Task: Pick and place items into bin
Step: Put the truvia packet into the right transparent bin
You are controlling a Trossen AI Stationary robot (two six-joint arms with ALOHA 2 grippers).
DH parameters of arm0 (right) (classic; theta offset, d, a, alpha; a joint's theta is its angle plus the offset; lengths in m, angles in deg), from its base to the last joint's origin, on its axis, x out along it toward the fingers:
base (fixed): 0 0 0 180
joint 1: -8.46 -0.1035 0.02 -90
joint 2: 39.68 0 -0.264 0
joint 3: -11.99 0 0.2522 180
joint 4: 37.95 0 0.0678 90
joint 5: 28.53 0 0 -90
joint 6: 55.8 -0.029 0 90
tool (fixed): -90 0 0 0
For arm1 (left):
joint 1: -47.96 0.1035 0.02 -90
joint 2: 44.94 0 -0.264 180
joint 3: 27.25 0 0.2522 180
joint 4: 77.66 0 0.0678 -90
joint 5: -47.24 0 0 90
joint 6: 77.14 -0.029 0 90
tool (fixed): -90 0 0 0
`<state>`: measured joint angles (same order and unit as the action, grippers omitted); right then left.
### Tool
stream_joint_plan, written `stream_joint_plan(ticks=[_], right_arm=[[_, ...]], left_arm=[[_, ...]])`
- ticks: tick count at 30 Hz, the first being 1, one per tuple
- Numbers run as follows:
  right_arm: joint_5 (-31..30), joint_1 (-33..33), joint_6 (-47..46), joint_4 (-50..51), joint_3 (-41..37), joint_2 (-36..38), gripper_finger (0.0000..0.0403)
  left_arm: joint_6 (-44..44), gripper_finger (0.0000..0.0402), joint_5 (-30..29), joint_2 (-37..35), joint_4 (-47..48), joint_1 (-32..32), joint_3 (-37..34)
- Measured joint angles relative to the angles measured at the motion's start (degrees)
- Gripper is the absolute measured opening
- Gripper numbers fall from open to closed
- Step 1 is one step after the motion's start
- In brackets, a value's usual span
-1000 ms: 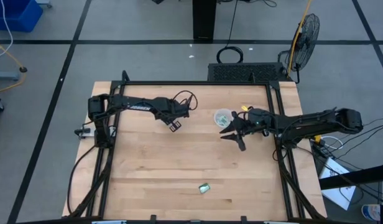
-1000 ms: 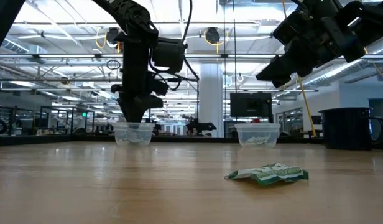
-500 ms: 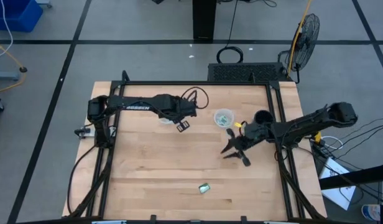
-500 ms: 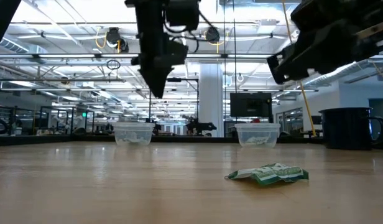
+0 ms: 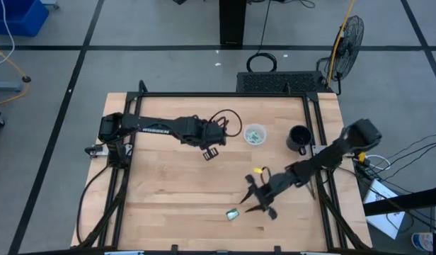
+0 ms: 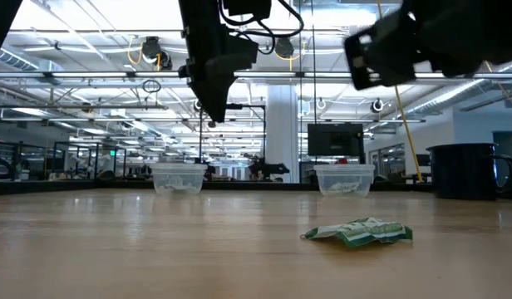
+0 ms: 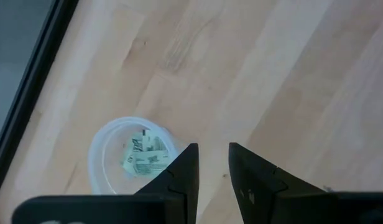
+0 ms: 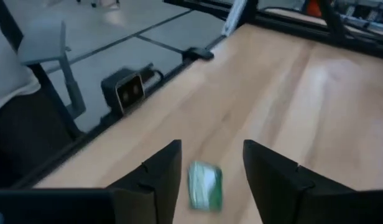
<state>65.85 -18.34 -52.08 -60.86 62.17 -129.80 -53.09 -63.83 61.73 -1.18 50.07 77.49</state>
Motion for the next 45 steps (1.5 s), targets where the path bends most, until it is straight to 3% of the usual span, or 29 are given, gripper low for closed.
stream_joint_plan(ticks=[6, 10, 14, 32, 37, 45], right_arm=[[-0.9, 0.2, -5.2, 0.4, 8.2, -10.3, 0.0174], [-7.4, 0.6, -10.9, 2.0, 9.9, -16.1, 0.0166], [-10.0, 0.4, -13.0, 3.1, 10.0, -19.7, 0.0161], [-8.5, -1.1, -10.7, -0.1, 10.1, -21.0, 0.0139], [-1.2, -1.1, -10.5, 0.4, 10.1, -21.0, 0.0136], [-5.0, -1.1, -9.0, 8.4, 10.3, -20.8, 0.0128]], left_arm=[[1.6, 0.0093, 0.0, 0.0, 0.0, -1.2, 0.0], [2.0, 0.0093, 0.0, 0.0, 0.0, -2.3, 0.0], [2.0, 0.0093, -0.2, 0.0, 0.0, -3.4, 0.0], [1.9, 0.0093, -1.6, 0.0, 0.0, -4.8, 0.0], [1.9, 0.0093, -1.6, 0.0, 0.0, -4.8, 0.0], [2.1, 0.0093, -1.9, 0.0, 0.0, -4.8, 0.0]])
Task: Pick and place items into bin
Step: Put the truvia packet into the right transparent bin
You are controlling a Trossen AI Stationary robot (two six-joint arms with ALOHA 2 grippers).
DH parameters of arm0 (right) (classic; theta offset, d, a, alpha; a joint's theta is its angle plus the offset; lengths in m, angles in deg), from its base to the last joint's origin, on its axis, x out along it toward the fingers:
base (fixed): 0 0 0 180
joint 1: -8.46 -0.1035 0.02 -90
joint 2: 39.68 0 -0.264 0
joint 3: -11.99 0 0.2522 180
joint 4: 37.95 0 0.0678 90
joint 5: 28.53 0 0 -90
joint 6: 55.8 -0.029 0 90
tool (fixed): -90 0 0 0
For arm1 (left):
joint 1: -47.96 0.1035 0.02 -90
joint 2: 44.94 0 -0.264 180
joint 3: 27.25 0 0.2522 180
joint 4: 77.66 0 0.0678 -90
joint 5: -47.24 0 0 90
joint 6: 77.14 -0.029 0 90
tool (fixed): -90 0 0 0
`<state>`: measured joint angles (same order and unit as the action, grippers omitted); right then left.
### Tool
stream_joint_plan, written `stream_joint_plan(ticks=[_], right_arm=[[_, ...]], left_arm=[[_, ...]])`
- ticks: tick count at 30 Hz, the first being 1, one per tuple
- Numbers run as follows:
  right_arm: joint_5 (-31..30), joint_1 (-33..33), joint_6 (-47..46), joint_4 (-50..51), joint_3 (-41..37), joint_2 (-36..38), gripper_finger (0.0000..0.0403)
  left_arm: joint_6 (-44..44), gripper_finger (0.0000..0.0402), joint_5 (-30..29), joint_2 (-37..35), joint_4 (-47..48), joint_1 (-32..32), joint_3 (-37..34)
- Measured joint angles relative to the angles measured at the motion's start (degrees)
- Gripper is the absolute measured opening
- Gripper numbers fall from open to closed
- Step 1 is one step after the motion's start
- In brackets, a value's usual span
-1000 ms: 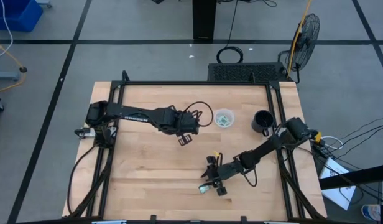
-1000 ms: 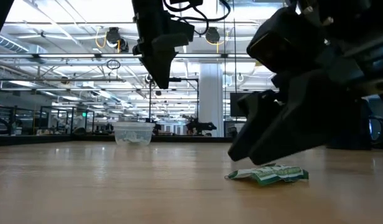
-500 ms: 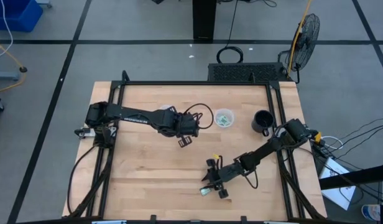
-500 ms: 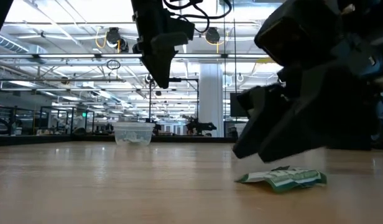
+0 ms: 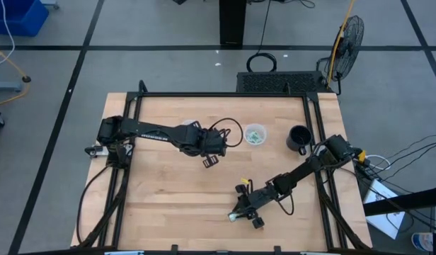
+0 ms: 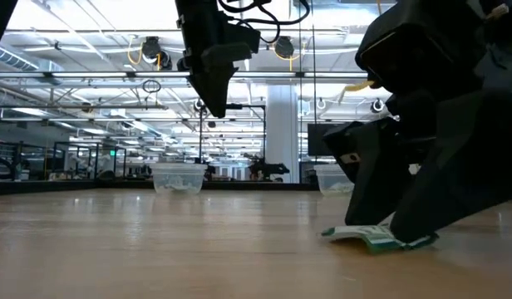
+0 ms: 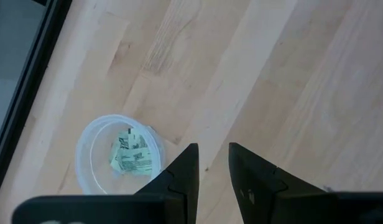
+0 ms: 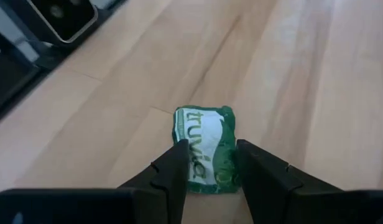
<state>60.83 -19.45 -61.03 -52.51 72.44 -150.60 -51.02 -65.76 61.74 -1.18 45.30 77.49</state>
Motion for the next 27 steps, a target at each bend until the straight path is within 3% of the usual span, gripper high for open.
stream_joint_plan(ticks=[15, 21, 27], right_arm=[[-2.5, 0.5, 6.9, 2.3, -0.2, 1.8, 0.0009], [-4.7, 3.0, 9.2, 15.7, -0.4, 12.6, 0.001], [-16.3, 5.6, 9.5, 38.7, -0.4, 28.8, 0.0009]], left_arm=[[-0.2, 0.0093, 0.0, 0.0, 0.0, 0.0, 0.0], [-0.3, 0.0093, 0.0, 0.0, 0.0, 0.0, 0.0], [-0.3, 0.0093, 0.0, 0.0, 0.1, 0.0, 0.0]])
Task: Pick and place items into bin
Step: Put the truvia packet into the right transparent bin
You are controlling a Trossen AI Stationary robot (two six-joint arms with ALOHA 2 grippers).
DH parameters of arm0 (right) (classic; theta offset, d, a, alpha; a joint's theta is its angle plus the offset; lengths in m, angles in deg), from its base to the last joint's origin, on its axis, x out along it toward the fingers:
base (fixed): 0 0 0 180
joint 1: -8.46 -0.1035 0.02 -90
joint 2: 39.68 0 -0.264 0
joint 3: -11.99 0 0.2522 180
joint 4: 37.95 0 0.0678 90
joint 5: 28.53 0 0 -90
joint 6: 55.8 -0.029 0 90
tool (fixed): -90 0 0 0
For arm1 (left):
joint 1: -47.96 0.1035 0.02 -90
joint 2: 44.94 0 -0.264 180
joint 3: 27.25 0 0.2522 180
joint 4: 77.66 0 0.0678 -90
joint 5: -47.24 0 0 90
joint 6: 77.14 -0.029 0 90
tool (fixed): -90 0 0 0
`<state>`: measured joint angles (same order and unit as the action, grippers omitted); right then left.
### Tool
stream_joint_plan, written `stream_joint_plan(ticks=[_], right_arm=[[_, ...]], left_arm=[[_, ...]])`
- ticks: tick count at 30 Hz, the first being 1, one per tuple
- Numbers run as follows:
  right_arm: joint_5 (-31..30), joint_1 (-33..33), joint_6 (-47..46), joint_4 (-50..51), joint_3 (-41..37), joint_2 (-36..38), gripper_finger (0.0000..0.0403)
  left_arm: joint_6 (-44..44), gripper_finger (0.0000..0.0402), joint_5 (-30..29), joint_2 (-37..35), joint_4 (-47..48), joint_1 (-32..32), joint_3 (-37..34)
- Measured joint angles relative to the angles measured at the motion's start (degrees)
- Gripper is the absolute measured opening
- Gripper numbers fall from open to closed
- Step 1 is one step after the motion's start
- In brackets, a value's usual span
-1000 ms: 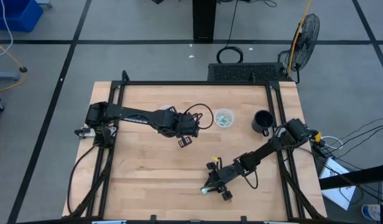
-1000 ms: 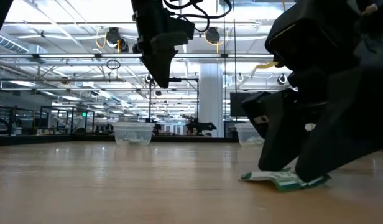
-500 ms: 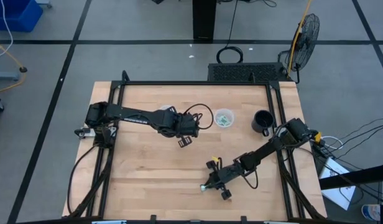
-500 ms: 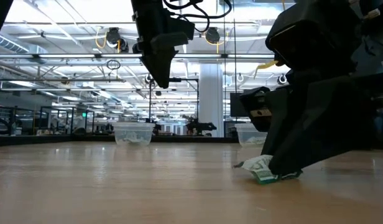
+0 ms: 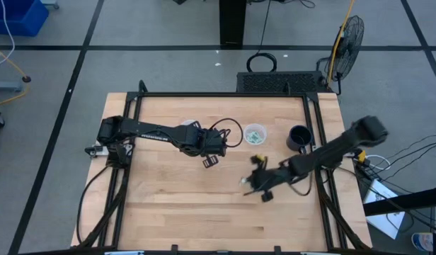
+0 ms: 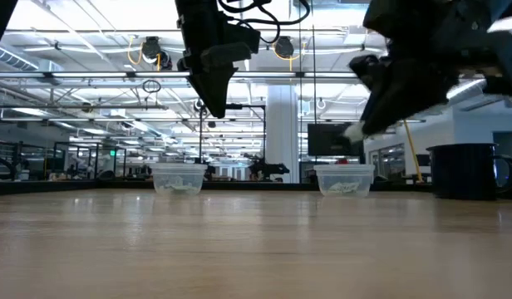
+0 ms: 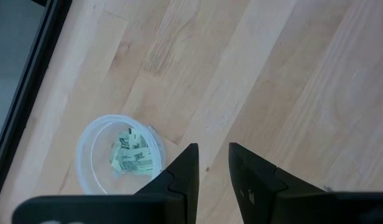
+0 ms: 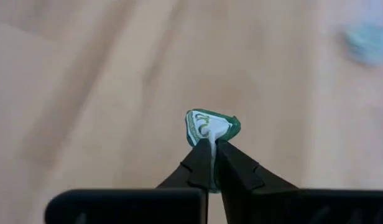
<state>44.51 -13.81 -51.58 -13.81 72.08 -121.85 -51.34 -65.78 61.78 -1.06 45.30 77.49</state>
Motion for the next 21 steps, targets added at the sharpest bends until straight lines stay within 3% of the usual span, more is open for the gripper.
stream_joint_plan(ticks=[4, 7, 14, 21], right_arm=[[-1.3, 3.5, -0.7, 13.1, -0.2, 9.5, 0.0009], [-1.3, 7.2, -1.3, 15.5, -2.5, 15.0, 0.0009], [-2.6, 19.9, 5.5, 6.5, -9.9, 22.3, 0.0009], [1.5, 33.0, 5.6, -5.5, -15.8, 20.9, 0.0009]], left_arm=[[0.3, 0.0093, 0.0, 0.0, 0.0, 0.0, 0.0], [0.3, 0.0093, 0.0, 0.0, 0.0, 0.0, 0.0], [0.4, 0.0093, 0.0, 0.0, -0.1, 0.3, 0.0], [1.7, 0.0093, 0.0, 0.0, -0.3, 0.4, 0.0]])
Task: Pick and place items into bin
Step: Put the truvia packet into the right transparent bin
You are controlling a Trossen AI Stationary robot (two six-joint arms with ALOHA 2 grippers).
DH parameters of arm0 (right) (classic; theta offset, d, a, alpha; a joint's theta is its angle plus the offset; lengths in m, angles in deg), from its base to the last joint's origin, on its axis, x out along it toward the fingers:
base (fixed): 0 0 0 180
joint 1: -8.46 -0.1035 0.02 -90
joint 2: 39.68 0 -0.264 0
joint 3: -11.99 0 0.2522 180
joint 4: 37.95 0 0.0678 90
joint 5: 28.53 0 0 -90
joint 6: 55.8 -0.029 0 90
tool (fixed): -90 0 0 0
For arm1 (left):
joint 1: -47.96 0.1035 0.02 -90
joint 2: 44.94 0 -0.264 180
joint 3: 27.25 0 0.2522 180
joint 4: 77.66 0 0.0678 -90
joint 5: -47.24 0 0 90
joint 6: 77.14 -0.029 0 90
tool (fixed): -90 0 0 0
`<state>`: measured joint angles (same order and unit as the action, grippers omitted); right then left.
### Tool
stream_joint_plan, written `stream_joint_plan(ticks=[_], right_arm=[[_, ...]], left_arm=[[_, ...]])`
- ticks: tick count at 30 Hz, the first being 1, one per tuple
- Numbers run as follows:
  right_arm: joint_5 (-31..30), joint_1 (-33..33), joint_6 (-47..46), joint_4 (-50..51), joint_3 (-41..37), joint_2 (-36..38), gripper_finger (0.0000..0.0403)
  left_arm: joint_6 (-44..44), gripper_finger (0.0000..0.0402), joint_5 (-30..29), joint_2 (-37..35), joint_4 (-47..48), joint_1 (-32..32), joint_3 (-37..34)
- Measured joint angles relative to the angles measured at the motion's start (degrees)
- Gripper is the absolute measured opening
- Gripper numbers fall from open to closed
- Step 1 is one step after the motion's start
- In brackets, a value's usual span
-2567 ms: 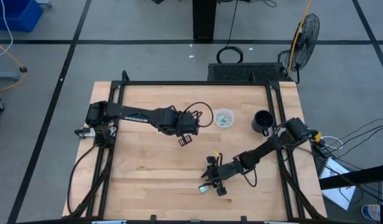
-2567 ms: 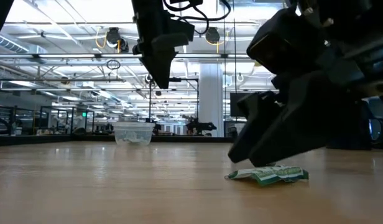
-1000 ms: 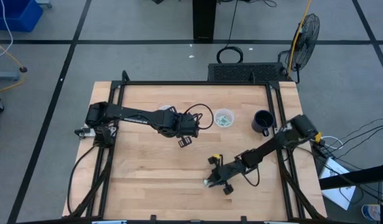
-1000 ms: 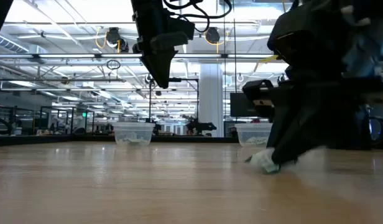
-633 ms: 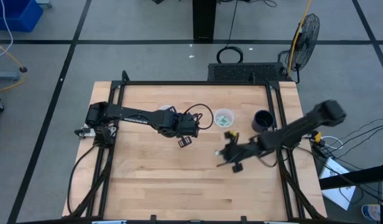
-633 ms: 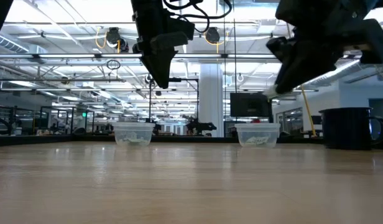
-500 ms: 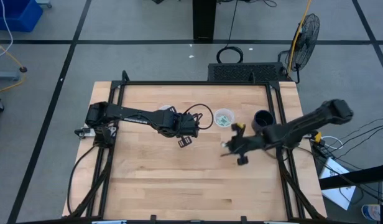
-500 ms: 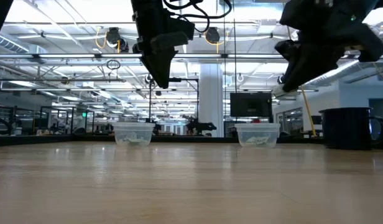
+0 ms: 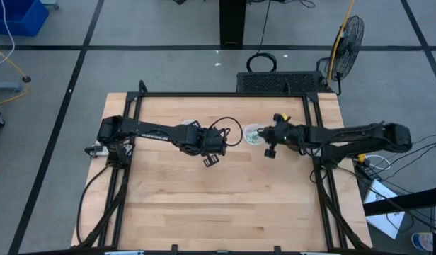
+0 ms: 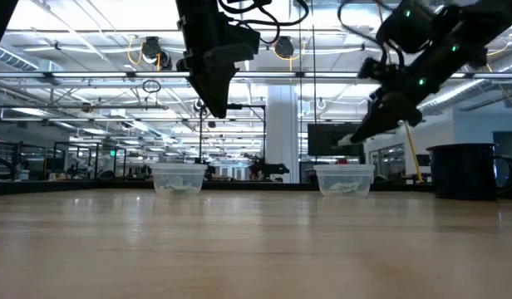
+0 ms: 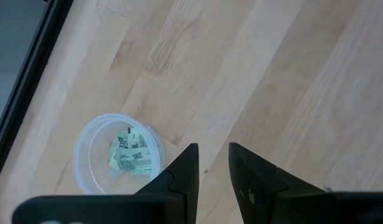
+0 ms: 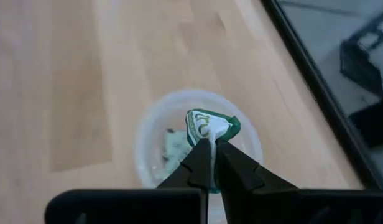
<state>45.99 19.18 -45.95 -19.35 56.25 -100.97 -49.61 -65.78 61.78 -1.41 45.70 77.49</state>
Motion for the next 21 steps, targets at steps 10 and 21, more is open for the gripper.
stream_joint_plan(ticks=[10, 21], right_arm=[[12.1, 9.2, -0.2, -8.4, -2.4, -6.3, 0.0018], [12.8, 10.3, 0.0, -8.5, -2.4, -9.7, 0.0095]], left_arm=[[-0.7, 0.0093, 0.0, 0.0, -3.7, 0.0, 0.0], [-0.8, 0.0093, 0.0, 0.0, -4.3, 0.0, 0.0]])
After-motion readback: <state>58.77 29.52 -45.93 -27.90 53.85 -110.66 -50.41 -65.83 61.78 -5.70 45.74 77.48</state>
